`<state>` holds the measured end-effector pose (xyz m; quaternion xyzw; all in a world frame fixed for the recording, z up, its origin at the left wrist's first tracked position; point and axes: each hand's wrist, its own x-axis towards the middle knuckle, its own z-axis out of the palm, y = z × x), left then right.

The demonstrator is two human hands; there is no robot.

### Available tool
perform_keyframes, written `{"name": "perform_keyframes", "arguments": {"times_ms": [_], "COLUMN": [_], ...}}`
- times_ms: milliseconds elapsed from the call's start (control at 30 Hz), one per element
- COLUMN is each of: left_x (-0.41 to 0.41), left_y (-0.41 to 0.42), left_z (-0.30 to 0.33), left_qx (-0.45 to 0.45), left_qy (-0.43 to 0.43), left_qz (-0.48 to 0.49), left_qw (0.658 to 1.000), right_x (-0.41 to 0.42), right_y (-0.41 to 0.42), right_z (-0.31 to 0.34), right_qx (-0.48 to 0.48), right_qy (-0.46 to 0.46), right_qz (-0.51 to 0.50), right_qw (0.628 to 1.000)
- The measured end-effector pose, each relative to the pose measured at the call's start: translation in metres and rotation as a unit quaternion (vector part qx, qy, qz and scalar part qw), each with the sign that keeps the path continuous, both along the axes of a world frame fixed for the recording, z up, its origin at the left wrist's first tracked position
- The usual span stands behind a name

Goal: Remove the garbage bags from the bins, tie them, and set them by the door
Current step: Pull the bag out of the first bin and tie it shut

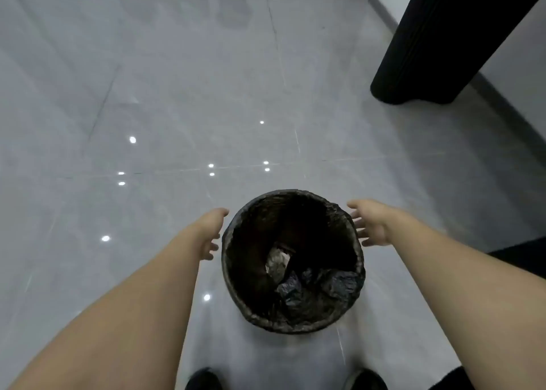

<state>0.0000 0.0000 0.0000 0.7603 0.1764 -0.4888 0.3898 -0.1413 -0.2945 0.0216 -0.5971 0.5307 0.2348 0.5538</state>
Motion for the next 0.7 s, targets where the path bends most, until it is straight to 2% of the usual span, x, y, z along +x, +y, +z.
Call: {"name": "perform_keyframes", "arguments": {"times_ms": [133, 267, 367, 533, 700], "left_x": [-0.010, -0.021, -0.023, -0.022, -0.022], "left_y": [0.004, -0.001, -0.001, 0.001, 0.000], "left_z": [-0.008, -0.009, -0.006, 0.003, 0.027], "left_qx": [-0.031, -0.061, -0.041, 0.001, 0.085], "left_qy": [0.034, 0.055, 0.039, -0.031, -0.211], "left_qz": [0.072, 0.052, 0.052, 0.052, -0.029], "left_qw": [0.996, 0.995, 0.997, 0.998, 0.973], "right_x": [-0.019, -0.029, -0.033, -0.033, -0.038], "right_y": [0.012, 0.017, 0.015, 0.021, 0.018], "right_z": [-0.005, -0.006, -0.009, 0.004, 0.022], "right_qx": [-0.007, -0.013, -0.010, 0.014, 0.000], "right_qy": [0.024, 0.027, 0.033, 0.040, 0.072], "right_qz": [0.005, -0.013, -0.021, -0.025, 0.040], "right_qw": [1.000, 0.999, 0.999, 0.999, 0.997]}}
